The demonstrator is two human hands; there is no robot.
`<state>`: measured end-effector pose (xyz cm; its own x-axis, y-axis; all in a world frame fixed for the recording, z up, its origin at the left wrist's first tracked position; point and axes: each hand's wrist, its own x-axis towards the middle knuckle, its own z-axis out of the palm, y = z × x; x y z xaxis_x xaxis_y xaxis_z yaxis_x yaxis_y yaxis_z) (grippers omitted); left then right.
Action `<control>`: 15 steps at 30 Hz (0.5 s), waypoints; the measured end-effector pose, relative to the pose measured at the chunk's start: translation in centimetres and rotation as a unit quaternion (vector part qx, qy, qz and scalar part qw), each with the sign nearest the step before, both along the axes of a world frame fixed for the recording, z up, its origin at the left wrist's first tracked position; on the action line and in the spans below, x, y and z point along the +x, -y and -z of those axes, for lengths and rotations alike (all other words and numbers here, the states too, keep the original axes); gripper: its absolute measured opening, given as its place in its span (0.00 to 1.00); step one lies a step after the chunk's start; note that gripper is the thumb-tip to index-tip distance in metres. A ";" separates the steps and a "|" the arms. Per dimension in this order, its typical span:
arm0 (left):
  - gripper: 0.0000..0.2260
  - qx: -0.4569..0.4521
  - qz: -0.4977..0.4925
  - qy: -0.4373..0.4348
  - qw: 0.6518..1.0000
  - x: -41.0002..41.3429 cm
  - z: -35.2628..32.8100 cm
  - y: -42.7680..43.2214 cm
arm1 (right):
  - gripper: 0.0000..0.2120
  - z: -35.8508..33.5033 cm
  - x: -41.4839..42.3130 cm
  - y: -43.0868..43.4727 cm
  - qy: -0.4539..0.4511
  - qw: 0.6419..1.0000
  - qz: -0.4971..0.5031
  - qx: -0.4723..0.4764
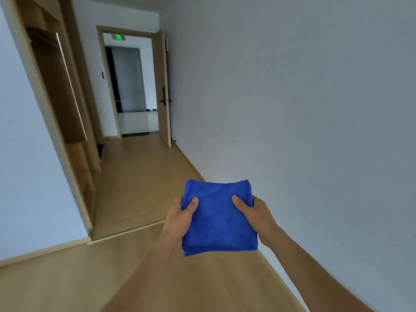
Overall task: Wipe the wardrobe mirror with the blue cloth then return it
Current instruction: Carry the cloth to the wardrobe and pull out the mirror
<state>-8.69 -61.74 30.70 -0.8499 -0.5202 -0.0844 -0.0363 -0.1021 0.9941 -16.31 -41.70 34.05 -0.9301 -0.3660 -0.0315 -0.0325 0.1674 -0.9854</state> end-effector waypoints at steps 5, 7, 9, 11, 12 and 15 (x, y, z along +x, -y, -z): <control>0.10 0.000 -0.075 0.006 0.997 -0.2 -0.1 5.6 | 0.16 0.4 -2.4 6.7 0.005 0.997 -0.072 -0.012; 0.10 0.000 -0.103 0.004 0.995 -0.8 -0.1 7.4 | 0.16 0.6 -3.9 9.0 0.007 0.995 -0.096 -0.013; 0.11 0.003 -0.123 0.004 0.992 -1.8 -0.1 9.0 | 0.17 0.8 -5.6 11.2 0.026 0.992 -0.118 -0.025; 0.11 0.008 -0.141 0.005 0.990 -3.4 -0.2 10.5 | 0.18 0.9 -7.9 13.2 0.037 0.989 -0.137 -0.028; 0.11 0.011 -0.151 0.007 0.988 -4.4 -0.3 11.2 | 0.18 0.9 -9.3 14.1 0.039 0.988 -0.145 -0.027; 0.11 0.015 -0.173 0.008 0.985 -7.6 -0.8 13.1 | 0.16 0.6 -13.4 16.7 0.037 0.986 -0.163 -0.019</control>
